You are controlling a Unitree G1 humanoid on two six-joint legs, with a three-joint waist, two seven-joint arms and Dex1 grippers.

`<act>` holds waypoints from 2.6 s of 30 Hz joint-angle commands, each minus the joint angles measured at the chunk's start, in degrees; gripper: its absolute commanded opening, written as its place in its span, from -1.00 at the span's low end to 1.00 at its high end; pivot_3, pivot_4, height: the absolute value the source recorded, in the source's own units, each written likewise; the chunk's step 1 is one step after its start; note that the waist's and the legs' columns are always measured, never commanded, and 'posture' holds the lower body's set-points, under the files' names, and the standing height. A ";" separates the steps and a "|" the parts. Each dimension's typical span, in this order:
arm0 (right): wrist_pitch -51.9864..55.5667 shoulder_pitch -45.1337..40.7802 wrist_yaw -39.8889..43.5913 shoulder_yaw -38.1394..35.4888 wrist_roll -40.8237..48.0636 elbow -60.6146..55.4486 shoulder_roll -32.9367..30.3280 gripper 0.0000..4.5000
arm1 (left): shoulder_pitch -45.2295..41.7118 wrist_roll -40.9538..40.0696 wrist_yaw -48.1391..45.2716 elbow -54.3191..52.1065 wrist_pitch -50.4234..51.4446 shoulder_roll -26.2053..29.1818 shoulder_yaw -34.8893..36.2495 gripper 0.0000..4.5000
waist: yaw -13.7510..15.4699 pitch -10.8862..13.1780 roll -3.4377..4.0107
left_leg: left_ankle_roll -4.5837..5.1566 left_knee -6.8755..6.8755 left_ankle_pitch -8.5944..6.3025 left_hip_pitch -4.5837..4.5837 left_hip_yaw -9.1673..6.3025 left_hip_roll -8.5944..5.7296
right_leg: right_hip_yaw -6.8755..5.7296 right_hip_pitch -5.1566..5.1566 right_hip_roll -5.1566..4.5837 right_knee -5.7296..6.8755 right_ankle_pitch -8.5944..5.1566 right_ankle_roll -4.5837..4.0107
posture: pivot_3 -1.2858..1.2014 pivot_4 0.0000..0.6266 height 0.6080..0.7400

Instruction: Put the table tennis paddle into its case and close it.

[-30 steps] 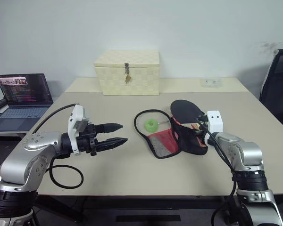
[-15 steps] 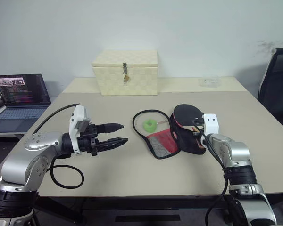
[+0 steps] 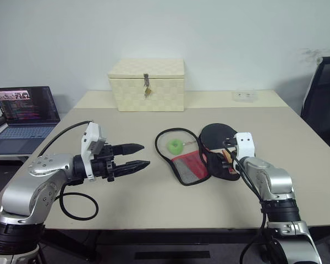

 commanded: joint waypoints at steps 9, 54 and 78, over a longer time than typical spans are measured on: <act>-3.03 2.02 1.08 3.21 -2.58 -1.72 -1.19 0.59 | -0.51 0.87 -0.47 -0.58 -2.09 -0.14 0.32 0.35 | -0.04 0.00 0.00 | 0.00 0.00 0.00 0.01 0.01 0.00 | 0.01 0.00 0.01 -0.01 0.00 0.00 | 0.03 -0.52 1.00; 4.49 4.67 -5.95 0.72 -4.14 -14.23 9.46 0.98 | 0.96 2.55 -1.71 0.93 -5.10 -1.33 0.22 0.35 | -0.55 -0.02 -0.04 | 0.00 -0.02 0.00 0.02 -0.01 0.01 | 0.00 0.00 0.01 -0.01 0.00 0.00 | 0.03 -0.52 1.00; 7.85 7.62 34.13 -0.52 24.37 -33.41 -23.67 1.00 | -17.35 27.56 11.66 45.27 -22.49 -12.87 -10.55 -1.00 | 0.15 -0.06 -0.19 | 0.01 0.08 -0.01 -0.04 -0.10 -0.06 | -0.12 0.08 -0.01 -0.06 0.01 0.03 | 0.03 -0.52 1.00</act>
